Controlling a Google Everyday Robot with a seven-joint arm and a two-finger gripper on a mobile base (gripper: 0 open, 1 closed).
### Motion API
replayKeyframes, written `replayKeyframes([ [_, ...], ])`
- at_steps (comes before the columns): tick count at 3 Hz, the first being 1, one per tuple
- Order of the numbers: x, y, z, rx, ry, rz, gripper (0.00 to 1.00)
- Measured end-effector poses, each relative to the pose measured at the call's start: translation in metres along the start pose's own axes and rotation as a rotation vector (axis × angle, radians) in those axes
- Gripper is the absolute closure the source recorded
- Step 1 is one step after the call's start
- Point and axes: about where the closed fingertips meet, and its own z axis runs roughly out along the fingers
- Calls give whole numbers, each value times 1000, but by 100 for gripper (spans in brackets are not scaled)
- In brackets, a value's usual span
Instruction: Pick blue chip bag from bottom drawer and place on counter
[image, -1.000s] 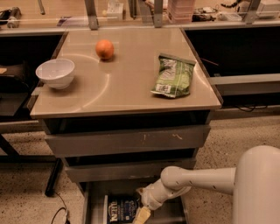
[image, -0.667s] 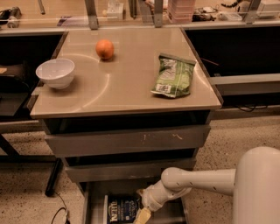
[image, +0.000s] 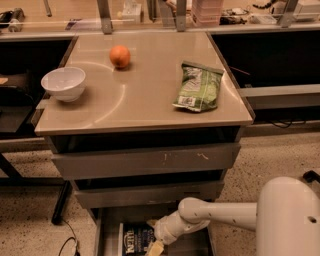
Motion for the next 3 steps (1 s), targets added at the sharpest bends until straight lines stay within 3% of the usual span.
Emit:
replayKeyframes([
  [1,3,-32,46,5,-81,-34,0],
  [2,5,-33,48,5,-83,-32,0],
  [3,4,-32,53,26,-46,-58,0],
])
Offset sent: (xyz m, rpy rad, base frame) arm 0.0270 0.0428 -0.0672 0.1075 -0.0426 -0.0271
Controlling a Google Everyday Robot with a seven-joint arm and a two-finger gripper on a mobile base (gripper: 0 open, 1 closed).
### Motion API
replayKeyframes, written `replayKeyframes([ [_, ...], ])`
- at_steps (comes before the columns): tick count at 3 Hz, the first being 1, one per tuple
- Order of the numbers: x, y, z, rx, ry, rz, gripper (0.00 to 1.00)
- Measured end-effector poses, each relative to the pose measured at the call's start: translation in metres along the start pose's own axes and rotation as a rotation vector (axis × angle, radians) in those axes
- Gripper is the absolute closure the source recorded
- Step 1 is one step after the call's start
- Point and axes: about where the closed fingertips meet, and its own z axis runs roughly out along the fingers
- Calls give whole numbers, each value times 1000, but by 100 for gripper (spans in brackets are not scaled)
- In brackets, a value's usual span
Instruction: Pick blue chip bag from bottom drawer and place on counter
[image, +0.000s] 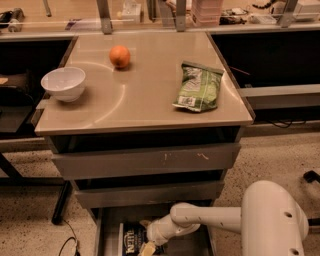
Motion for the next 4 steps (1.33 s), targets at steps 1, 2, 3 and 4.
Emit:
replayKeyframes([
  [1,6,-16,4,58,63,-51,0],
  [2,21,-31,8,109,118,-65,0],
  [3,44,-39,18,112,163,-48,0],
  [4,58,-48,23,117,191,-45,0],
])
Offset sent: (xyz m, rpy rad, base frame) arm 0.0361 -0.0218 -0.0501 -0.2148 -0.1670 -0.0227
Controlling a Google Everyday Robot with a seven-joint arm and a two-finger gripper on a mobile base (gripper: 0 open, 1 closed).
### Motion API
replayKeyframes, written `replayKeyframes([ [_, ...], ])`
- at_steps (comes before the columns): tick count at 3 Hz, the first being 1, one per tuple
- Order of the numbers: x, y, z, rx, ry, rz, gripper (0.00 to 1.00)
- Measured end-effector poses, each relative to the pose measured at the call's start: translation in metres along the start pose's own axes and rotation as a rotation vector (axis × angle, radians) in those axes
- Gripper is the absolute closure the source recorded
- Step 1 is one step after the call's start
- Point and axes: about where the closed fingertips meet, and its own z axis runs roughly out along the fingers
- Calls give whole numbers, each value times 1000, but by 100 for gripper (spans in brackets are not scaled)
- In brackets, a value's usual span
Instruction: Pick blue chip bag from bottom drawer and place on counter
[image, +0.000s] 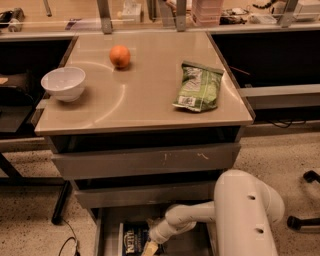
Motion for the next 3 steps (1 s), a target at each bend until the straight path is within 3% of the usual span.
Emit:
replayKeyframes([
  [3,21,-17,22,-18,15,-16,0],
])
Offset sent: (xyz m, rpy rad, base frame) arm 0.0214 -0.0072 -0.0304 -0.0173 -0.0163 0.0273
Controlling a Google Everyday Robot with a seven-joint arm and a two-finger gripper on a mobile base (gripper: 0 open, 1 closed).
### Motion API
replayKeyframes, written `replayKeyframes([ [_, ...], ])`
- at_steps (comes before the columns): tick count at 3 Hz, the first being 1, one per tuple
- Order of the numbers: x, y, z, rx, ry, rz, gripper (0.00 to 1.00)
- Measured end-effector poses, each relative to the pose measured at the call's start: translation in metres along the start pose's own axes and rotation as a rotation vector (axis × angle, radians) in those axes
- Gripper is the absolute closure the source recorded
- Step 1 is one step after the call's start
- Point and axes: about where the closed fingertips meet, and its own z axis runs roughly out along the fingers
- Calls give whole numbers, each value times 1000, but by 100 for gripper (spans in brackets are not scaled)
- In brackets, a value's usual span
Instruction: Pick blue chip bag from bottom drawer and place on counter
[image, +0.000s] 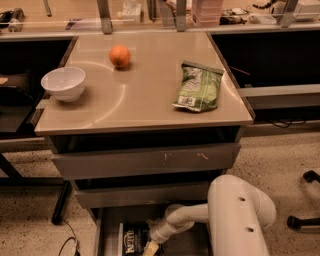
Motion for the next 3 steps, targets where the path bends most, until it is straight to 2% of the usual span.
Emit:
replayKeyframes([
  [2,12,2,14,-27,-2,13,0],
  [3,12,2,14,-28,-2,13,19],
])
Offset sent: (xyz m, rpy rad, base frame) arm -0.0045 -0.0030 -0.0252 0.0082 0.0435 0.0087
